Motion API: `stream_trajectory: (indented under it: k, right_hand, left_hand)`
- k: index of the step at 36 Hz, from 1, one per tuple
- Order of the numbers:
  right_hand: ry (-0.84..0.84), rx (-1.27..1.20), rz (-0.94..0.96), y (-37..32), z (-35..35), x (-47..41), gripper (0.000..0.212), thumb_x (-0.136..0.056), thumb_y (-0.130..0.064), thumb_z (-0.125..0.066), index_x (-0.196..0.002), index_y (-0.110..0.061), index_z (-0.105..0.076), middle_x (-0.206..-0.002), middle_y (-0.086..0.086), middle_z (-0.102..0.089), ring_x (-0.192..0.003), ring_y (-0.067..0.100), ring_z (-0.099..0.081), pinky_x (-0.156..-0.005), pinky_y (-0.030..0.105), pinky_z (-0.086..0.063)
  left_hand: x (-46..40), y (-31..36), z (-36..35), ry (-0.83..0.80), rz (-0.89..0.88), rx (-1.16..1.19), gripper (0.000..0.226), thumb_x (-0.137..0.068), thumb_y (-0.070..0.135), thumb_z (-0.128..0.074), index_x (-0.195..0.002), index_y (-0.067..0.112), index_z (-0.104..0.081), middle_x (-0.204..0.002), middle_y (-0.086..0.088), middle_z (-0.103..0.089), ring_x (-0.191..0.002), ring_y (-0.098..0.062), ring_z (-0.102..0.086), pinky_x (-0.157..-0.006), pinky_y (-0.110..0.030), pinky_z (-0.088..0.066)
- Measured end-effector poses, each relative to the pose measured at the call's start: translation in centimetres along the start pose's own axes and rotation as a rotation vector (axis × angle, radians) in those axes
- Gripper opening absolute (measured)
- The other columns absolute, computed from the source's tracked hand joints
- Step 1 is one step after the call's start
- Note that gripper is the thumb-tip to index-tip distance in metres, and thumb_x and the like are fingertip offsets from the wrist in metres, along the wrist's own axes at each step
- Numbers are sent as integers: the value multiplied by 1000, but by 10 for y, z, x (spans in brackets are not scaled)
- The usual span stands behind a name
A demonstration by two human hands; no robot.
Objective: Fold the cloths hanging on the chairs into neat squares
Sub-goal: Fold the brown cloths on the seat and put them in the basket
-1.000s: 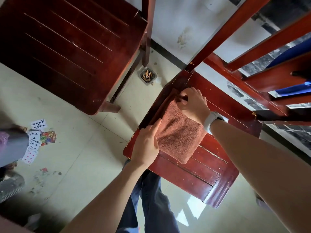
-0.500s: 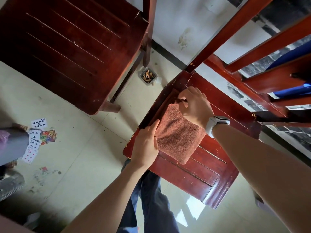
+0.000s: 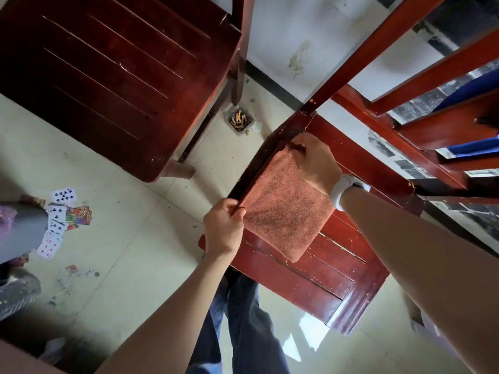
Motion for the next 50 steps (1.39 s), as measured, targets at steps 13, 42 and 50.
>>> stream_trajectory:
  k: [13,42,50]
  right_hand:
    - [395,113,81,-13,9,38,45,-82,-30,-41,-122,-11,-51,-117,10,-49,-110,22,-44,-99,38,-33]
    - [406,-72,-422,56,-53,153,46,-86,-39,-42,-118,-6,-49,-107,10,-53,-95,28,-55,-83,45,-49]
    - [132,-276,-733,31,-74,163,40,-88,-44,-47,-109,-11,-43,-106,7,-59,-97,30,-58,-81,37,-45]
  left_hand:
    - [3,3,-2,89,-291,-358,35,-79,19,-50,-111,7,-57,-112,-13,-58,-105,-30,-52,-84,-36,-43]
    - [-43,56,-45,-289,-1080,-967,56,-93,33,-32,-144,12,-23,-153,-11,-19,-142,-25,-15,-113,-51,-11]
    - [-67,73,-57,-404,-996,-1028,55,-96,39,-31,-146,24,-14,-156,-1,-11,-144,-19,-4,-112,-53,-3]
Point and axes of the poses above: each hand's wrist, its own x-axis away from the middle knuckle, its own z-axis out of the back of the hand, y = z × x, the point moved 1 cm from there along -x, towards the middle knuckle
